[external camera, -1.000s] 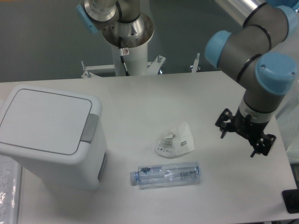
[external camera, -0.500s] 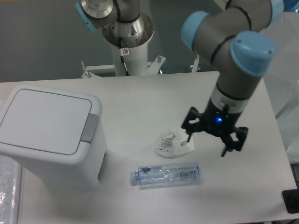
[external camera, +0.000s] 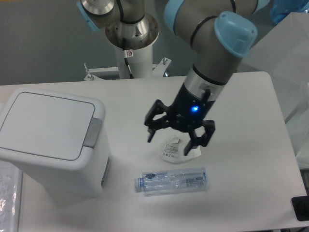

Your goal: Open the trash can

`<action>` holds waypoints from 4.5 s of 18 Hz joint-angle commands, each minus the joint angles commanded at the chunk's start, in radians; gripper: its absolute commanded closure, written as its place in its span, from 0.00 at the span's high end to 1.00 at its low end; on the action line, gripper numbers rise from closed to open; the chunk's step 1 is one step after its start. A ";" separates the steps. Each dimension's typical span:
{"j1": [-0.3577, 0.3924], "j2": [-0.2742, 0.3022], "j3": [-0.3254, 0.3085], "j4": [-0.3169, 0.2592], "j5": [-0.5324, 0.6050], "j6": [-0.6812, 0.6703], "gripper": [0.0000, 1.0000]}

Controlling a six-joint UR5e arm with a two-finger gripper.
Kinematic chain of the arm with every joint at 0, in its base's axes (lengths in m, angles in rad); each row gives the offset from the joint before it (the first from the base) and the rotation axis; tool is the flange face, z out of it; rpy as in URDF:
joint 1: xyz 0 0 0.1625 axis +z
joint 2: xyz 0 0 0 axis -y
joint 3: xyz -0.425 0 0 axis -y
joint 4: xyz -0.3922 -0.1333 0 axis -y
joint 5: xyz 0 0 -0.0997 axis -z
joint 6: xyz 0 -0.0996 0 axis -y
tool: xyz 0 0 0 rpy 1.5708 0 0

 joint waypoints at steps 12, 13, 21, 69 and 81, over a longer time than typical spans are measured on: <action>-0.067 0.042 -0.089 0.287 -0.006 -0.072 1.00; -0.074 0.043 -0.097 0.287 -0.006 -0.074 1.00; -0.101 0.094 -0.225 0.333 -0.003 -0.071 1.00; 0.161 -0.115 -0.141 0.350 0.377 0.701 1.00; 0.173 -0.144 -0.130 0.318 0.566 0.943 1.00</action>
